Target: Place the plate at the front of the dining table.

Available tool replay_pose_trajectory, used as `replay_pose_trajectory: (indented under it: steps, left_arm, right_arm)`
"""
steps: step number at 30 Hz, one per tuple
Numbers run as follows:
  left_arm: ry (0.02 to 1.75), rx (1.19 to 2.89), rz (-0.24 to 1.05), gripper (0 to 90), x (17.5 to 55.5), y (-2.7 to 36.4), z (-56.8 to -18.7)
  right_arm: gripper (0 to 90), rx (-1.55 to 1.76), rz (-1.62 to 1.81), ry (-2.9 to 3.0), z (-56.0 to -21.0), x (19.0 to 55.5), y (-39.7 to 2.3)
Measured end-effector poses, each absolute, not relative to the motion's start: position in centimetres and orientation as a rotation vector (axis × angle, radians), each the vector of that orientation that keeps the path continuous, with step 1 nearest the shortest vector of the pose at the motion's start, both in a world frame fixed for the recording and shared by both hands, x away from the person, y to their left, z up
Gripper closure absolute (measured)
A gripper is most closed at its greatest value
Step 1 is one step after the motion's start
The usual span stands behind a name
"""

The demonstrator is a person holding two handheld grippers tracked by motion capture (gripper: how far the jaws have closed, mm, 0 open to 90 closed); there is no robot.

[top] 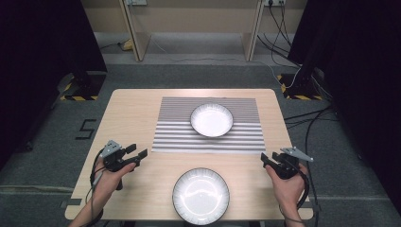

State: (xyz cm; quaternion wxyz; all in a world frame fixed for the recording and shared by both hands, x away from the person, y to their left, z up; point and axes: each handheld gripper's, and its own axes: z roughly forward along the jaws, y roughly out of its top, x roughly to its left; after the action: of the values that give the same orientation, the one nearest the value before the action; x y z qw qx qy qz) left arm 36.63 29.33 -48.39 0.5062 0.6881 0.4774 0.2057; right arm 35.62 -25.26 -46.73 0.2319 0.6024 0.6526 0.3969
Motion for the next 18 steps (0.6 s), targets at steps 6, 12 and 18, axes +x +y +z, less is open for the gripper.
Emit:
replay_pose_trajectory:
  steps: [6, 12, 18]
  left_arm:
    - [1.183, 1.648, 0.494, 38.9, 35.8, 30.6, -48.9]
    - [1.206, 1.638, 0.504, 38.9, 35.2, 31.5, -49.2]
    - [1.223, 1.623, 0.507, 38.9, 34.9, 31.9, -49.5]
  right_arm:
    - [50.1, 1.664, 1.086, 1.786, -47.0, 34.8, -25.7]
    - [49.8, 1.673, 1.058, 1.792, -47.8, 34.1, -25.9]
    - [49.2, 1.694, 1.066, 1.780, -48.5, 33.8, -25.9]
